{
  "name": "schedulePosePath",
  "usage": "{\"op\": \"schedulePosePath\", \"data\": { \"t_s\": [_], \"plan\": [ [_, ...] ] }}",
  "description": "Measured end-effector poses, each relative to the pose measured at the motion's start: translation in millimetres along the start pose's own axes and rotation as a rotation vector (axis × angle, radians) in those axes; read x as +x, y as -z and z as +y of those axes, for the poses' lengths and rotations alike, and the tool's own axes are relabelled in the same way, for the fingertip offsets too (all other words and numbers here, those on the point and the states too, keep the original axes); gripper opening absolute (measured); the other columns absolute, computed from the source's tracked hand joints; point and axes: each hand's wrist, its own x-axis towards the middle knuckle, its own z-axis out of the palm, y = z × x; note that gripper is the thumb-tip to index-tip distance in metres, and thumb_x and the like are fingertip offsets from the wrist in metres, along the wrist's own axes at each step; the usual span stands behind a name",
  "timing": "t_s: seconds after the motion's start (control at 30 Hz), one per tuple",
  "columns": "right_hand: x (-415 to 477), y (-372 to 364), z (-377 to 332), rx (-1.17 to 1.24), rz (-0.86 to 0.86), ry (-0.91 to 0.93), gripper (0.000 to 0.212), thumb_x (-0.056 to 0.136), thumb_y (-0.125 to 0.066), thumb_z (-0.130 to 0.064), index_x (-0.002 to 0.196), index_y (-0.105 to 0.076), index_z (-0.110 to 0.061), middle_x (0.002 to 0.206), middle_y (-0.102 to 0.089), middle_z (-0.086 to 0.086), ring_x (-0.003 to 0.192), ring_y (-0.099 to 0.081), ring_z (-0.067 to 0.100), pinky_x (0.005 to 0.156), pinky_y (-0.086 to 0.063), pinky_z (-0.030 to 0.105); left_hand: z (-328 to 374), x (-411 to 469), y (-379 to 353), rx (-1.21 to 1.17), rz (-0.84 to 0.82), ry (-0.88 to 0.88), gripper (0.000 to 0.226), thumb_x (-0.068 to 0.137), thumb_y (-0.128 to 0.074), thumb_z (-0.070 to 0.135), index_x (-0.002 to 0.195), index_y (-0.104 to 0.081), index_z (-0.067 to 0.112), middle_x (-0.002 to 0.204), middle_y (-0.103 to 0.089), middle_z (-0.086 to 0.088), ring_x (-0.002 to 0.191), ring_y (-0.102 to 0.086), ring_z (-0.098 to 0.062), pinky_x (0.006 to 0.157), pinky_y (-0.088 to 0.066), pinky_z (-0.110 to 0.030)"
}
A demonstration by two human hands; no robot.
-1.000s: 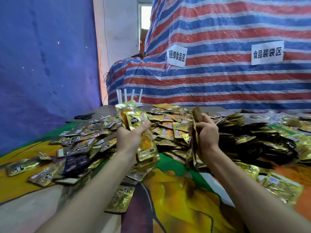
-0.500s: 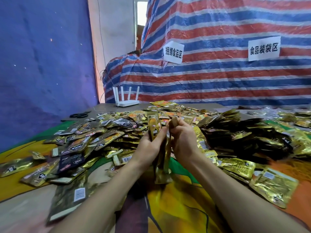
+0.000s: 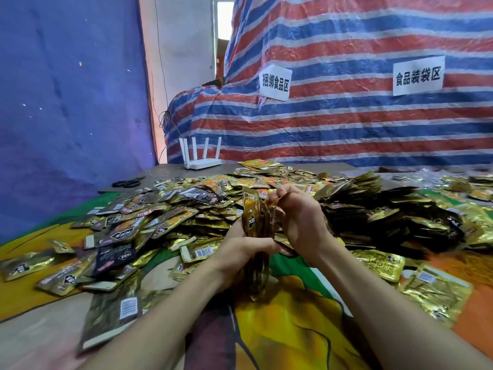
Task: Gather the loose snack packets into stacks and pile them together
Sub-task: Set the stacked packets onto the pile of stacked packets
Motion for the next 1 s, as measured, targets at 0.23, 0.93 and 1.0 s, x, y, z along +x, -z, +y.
{"op": "schedulePosePath", "data": {
  "t_s": [0.23,0.93,1.0],
  "plan": [
    [-3.8,7.5,-10.2,-0.355,-0.178,0.101,0.024,0.076,-0.077,0.004,0.071,-0.071,-0.018,0.087,-0.073,0.012,0.086,-0.072,0.023,0.08,-0.058,0.031,-1.4,1.0,3.7,0.083,0.096,-0.06,0.045,0.059,-0.084,0.006,0.1,-0.067,0.001,0.079,-0.063,-0.013,0.07,-0.064,-0.024,0.06,-0.055,-0.032],
    [-8.2,7.5,6.0,-0.596,0.194,-0.132,0.028,0.085,-0.081,-0.018,0.075,-0.056,-0.011,0.077,-0.069,0.01,0.072,-0.07,0.017,0.057,-0.057,0.026,-8.9,9.9,18.1,0.147,0.452,-0.158,0.048,0.068,-0.089,0.005,0.108,-0.063,0.015,0.087,-0.075,0.004,0.085,-0.073,-0.015,0.077,-0.059,-0.032],
    [-5.9,-0.8,19.3,-0.508,0.243,-0.248,0.021,0.093,-0.072,-0.018,0.082,-0.056,-0.009,0.087,-0.069,0.015,0.08,-0.071,0.02,0.057,-0.057,0.028,-10.6,9.8,13.0,0.129,0.386,-0.119,0.046,0.07,-0.09,0.016,0.109,-0.066,0.011,0.089,-0.076,0.003,0.089,-0.074,-0.019,0.078,-0.06,-0.033]
  ]
}}
